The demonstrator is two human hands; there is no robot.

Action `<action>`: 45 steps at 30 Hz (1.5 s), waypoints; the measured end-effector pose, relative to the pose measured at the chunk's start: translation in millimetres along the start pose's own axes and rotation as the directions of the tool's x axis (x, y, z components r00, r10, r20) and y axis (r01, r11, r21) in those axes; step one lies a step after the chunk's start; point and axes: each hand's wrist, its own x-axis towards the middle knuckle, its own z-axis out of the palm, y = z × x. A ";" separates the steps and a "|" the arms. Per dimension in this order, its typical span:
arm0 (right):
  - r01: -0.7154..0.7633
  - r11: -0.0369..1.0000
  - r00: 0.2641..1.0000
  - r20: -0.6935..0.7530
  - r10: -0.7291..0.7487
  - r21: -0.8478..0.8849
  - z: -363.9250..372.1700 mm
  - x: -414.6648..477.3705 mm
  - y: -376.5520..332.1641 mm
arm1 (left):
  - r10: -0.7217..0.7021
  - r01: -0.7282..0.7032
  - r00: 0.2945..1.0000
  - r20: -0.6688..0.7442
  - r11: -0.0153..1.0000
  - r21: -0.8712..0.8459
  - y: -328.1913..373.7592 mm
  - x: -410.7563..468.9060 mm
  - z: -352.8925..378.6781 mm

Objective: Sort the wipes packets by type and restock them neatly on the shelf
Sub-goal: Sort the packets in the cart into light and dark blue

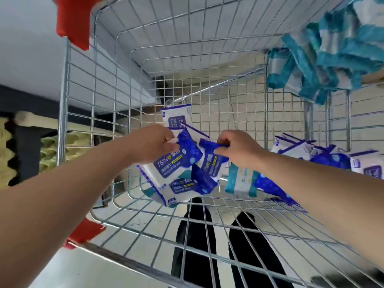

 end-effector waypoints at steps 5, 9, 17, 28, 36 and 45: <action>-0.014 0.985 0.995 -0.097 0.030 0.170 -27.7 3.3 4.5 | -0.097 0.103 0.965 0.244 0.995 -0.014 6.5 2.1 21.7; -0.088 0.946 0.991 -0.071 0.115 0.313 -22.6 6.2 10.0 | -0.109 0.133 0.954 0.279 0.989 -0.070 7.0 6.6 32.4; -0.142 0.836 0.987 0.010 0.162 0.531 -10.2 8.0 4.5 | -0.072 0.153 0.931 0.359 0.967 -0.202 5.3 0.4 43.8; -0.149 0.898 0.987 0.111 0.112 0.414 5.5 21.1 -5.5 | -0.098 0.175 0.897 0.430 0.974 -0.144 -6.4 4.5 33.5; -0.125 0.894 0.992 0.044 0.117 0.431 1.8 21.1 -19.4 | -0.085 0.190 0.916 0.392 0.953 -0.237 -4.9 2.7 31.1; -0.065 0.885 0.996 -0.024 0.086 0.461 -72.3 -19.3 -20.2 | -0.107 0.166 0.944 0.312 0.972 -0.169 23.2 -5.4 5.2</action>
